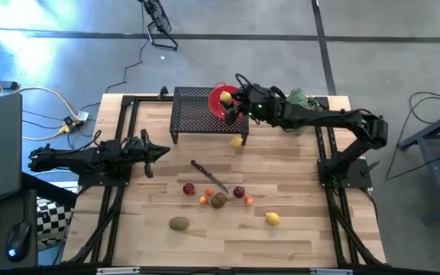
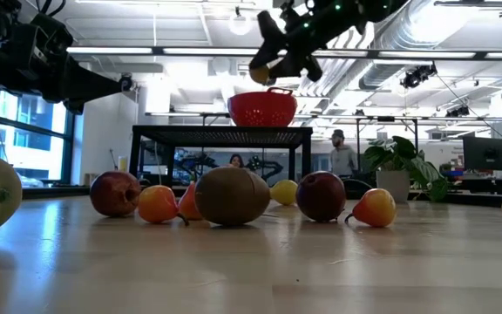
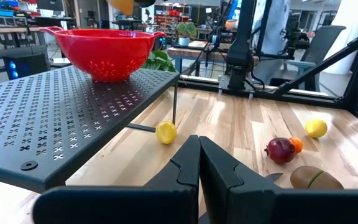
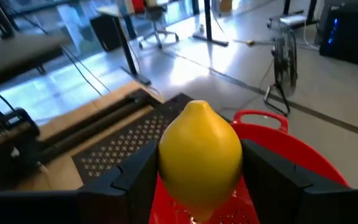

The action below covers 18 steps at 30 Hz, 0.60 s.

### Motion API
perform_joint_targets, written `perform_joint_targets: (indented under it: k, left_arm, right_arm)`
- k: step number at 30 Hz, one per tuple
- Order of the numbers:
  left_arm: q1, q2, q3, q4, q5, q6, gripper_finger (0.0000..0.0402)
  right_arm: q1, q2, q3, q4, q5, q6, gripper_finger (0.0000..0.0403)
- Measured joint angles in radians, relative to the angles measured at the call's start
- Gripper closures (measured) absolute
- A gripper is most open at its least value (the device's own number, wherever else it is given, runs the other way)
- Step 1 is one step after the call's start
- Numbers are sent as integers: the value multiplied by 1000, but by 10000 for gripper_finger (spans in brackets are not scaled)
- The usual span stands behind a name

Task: Pick & Place Fruit
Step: Put the middle lemon into the colander on the shelf on the shelf

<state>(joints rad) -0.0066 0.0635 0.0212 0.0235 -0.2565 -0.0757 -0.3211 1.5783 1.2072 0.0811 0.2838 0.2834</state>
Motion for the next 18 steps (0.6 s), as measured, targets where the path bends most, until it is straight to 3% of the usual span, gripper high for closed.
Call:
perform_joint_targets:
  k: [10,18]
  left_arm:
    - [0,0,0,0,0,0,402]
    - [0,0,0,0,0,0,402]
  right_arm:
    - [-32,91,226,-342,-23,-39,201]
    - [-59,98,240,-406,-48,-45,203]
